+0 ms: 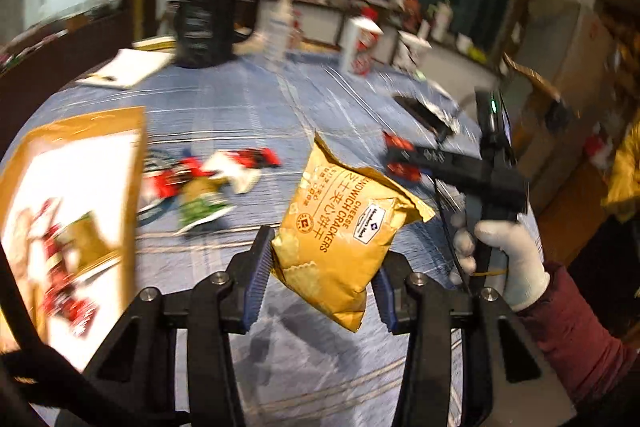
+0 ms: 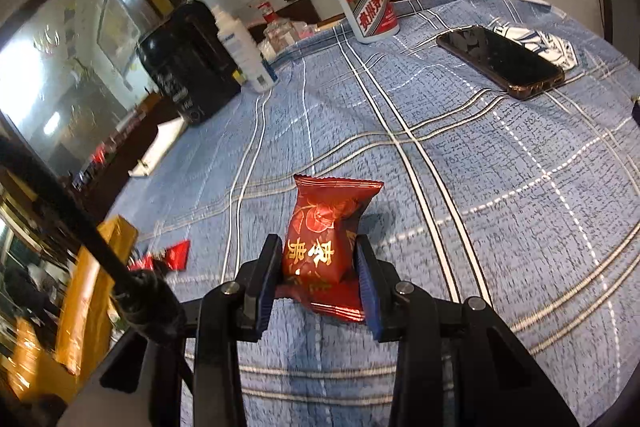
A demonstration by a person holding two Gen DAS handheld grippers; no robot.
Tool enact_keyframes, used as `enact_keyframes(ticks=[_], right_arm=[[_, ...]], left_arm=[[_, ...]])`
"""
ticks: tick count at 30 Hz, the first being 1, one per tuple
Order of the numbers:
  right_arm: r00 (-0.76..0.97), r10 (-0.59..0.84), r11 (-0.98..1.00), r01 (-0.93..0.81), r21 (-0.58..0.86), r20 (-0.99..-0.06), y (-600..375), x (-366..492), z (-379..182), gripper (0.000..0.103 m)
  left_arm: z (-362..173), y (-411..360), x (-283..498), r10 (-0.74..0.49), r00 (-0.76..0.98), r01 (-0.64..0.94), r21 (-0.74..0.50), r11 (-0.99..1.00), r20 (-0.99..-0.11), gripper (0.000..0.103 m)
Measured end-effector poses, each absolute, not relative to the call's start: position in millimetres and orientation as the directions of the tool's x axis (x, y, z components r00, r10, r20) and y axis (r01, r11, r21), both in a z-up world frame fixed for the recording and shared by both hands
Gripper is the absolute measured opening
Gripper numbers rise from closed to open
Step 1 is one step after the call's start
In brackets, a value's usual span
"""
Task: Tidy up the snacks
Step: 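Carry both held bags over the tray and open both tools to drop them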
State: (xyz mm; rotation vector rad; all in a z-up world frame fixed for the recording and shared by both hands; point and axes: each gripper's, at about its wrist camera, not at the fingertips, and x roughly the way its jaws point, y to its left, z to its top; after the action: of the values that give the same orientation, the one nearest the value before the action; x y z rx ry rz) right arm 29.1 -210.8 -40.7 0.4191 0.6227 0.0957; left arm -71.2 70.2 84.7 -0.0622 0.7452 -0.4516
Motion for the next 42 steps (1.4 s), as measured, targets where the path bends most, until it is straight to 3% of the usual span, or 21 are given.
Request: enact_keyframes(ticks=[11,22,30,36,39,42], right_arm=[[0.815,0.280,0.946,-0.146,0.288,-0.507,-108.5,-20.5,24.4,0.036],[0.653,0.465,0.882,-0.403,0.246,-0.598,56.2,8.4,36.8,0.036],[0.573,0.426,0.878,-0.448,0.168,-0.700,123.7,46.3,-3.7,0.036],[0.544,0.415,0.884,-0.431,0.181,-0.729,136.0,71.3,-20.9,0.037],[0.555,0.412,0.887,-0.426,0.179,-0.723,134.9,72.4,-20.1,0.040],[0.553,0.431,0.881,-0.427,0.202,-0.713,132.4,71.0,-16.7,0.049]], left_arm=[[99.8,213.3,-95.2,-0.282,0.752,0.153,-0.258,0.954,-0.596,0.047],[99.6,295.2,-16.1,-0.146,0.705,-0.020,-0.225,0.974,-0.694,0.047],[56.4,321.8,37.3,-0.192,0.592,-0.100,-0.307,0.946,-0.783,0.047],[40.7,329.2,52.6,-0.208,0.562,-0.144,-0.342,0.928,-0.801,0.050],[41.7,331.6,53.3,-0.231,0.571,-0.142,-0.372,0.917,-0.788,0.056],[47.7,331.4,47.9,-0.246,0.594,-0.127,-0.391,0.912,-0.766,0.059]])
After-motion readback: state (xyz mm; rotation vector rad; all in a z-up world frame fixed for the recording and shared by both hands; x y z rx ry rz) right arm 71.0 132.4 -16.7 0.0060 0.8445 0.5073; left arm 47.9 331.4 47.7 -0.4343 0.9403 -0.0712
